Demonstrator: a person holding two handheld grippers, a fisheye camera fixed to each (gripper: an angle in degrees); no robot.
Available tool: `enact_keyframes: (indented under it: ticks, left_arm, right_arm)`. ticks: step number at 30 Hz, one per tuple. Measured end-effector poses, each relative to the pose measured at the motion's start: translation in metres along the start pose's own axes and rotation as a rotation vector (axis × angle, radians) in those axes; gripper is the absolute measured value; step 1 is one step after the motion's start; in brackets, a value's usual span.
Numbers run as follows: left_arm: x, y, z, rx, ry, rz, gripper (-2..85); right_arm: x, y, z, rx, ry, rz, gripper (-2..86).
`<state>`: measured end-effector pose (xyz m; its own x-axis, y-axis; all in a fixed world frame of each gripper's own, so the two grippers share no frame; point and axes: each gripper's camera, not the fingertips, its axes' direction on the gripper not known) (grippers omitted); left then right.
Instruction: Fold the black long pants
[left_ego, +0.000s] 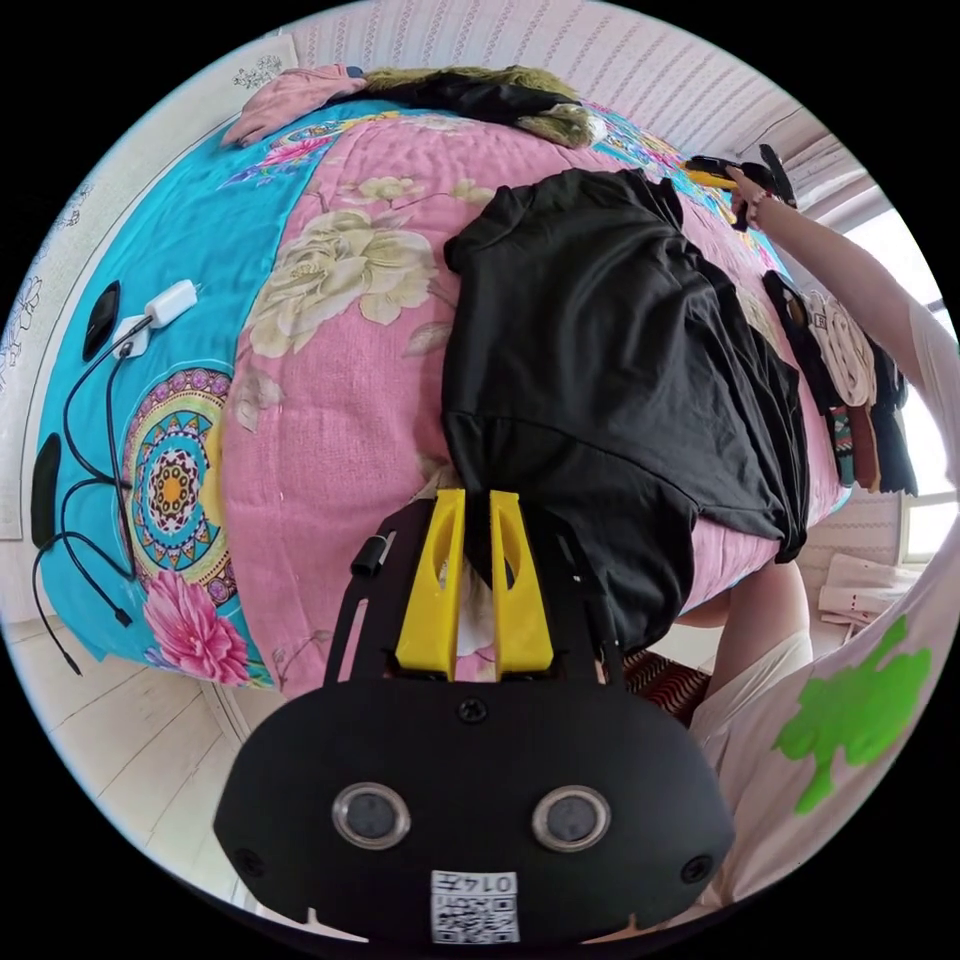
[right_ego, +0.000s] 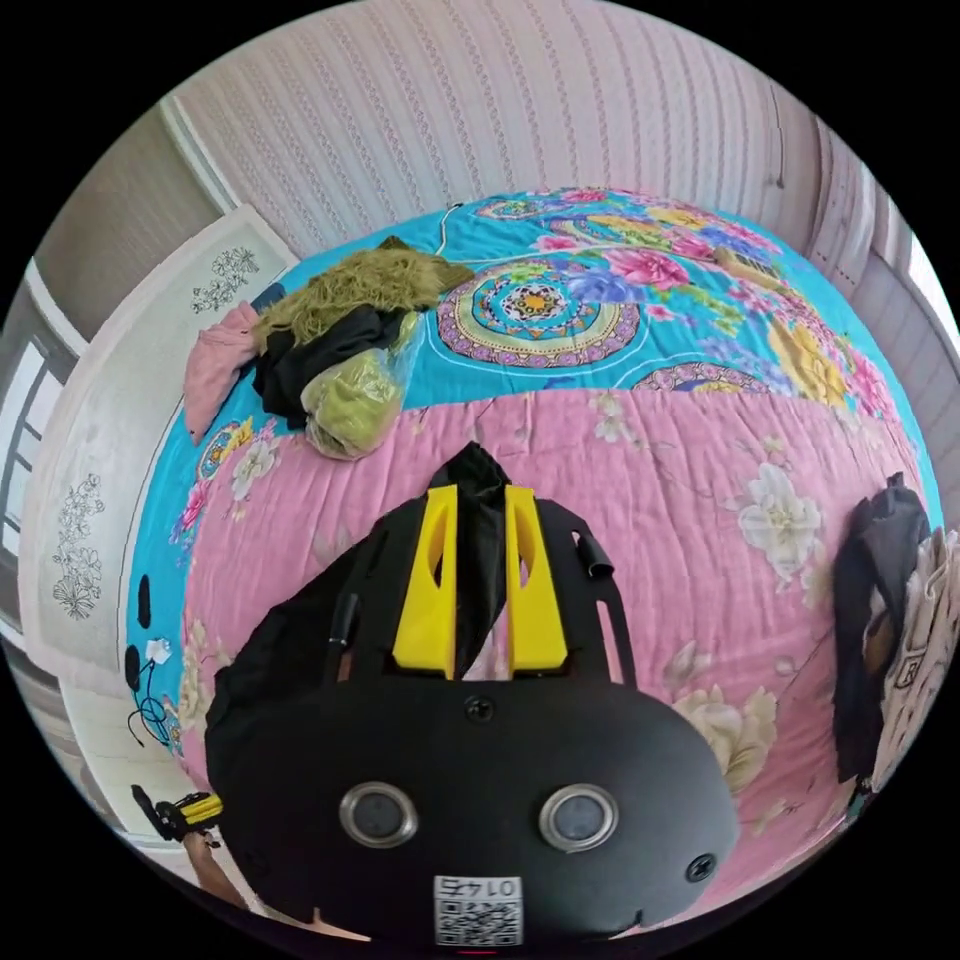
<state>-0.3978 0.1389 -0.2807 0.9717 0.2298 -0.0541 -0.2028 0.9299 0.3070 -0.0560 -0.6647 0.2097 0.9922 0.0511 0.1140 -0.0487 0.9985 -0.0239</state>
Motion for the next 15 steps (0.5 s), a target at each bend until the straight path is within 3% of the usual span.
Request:
enact_keyframes:
  ticks: [6,9,13,15]
  left_arm:
    - [-0.005,-0.006,-0.036,0.111,0.044,-0.027,5.5]
    - [-0.006,-0.026,-0.041,0.149,0.023,-0.012,6.6]
    - [-0.005,-0.061,-0.012,0.081,0.057,0.001,6.4]
    - [-0.002,-0.07,0.004,0.016,0.053,0.027,3.9]
  right_arm:
    - [-0.154,0.06,0.011,-0.263,-0.208,-0.719,10.6]
    - [-0.229,0.111,0.026,-0.431,-0.311,-0.946,11.5]
    - [-0.278,0.165,0.046,-0.502,-0.125,-1.154,10.1]
    - [-0.288,0.181,0.046,-0.509,0.001,-1.231,3.5]
